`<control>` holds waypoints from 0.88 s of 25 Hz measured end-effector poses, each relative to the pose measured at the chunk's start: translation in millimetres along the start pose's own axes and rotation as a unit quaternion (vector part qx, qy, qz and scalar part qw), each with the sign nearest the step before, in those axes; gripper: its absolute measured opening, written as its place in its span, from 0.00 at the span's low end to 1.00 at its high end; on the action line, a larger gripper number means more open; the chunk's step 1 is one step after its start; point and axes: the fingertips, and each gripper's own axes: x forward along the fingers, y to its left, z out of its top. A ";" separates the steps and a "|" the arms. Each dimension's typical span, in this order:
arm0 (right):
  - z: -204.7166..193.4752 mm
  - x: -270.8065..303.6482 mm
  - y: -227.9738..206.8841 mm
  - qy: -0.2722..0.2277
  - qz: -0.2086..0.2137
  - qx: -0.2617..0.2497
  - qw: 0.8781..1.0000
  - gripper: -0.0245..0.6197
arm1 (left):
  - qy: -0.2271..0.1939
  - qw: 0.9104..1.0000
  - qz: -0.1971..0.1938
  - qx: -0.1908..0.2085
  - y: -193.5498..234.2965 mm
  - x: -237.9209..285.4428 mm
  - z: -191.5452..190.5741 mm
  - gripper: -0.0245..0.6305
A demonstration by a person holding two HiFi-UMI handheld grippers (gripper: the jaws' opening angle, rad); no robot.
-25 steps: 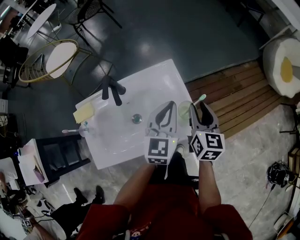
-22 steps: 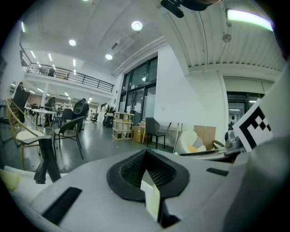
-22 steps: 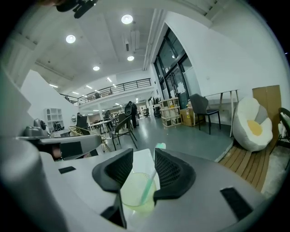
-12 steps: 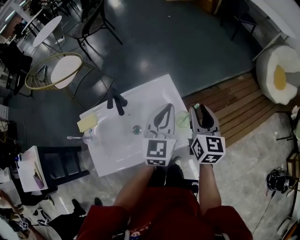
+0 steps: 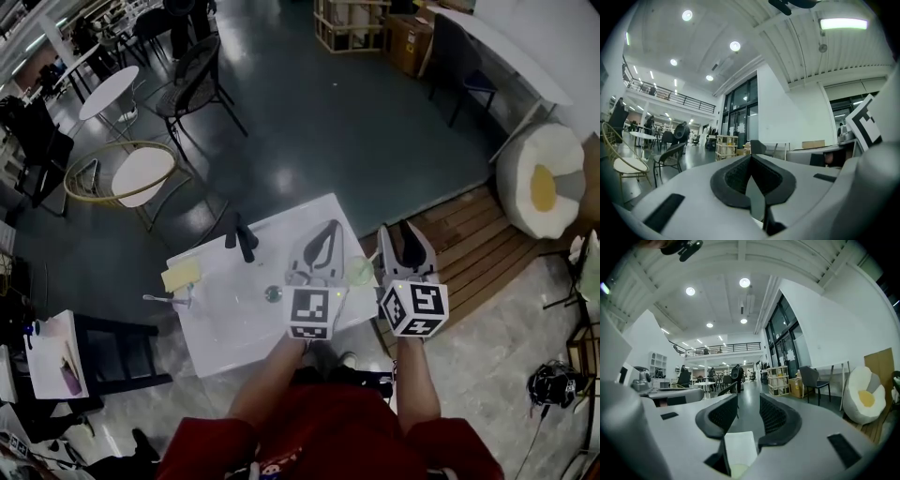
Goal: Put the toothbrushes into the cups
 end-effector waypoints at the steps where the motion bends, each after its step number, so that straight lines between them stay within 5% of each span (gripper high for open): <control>1: 6.7 0.1 0.8 -0.006 0.001 -0.003 1.000 0.27 | -0.005 1.000 0.001 0.002 1.3 0.4 5.2 0.08; 15: 53.7 -4.0 19.6 -0.060 0.020 -0.037 0.997 0.27 | -0.043 0.999 0.007 0.018 9.4 0.9 41.3 0.08; 22: 60.1 -2.8 27.6 -0.072 0.031 -0.052 0.996 0.10 | -0.047 0.999 0.009 0.020 11.2 2.2 45.3 0.08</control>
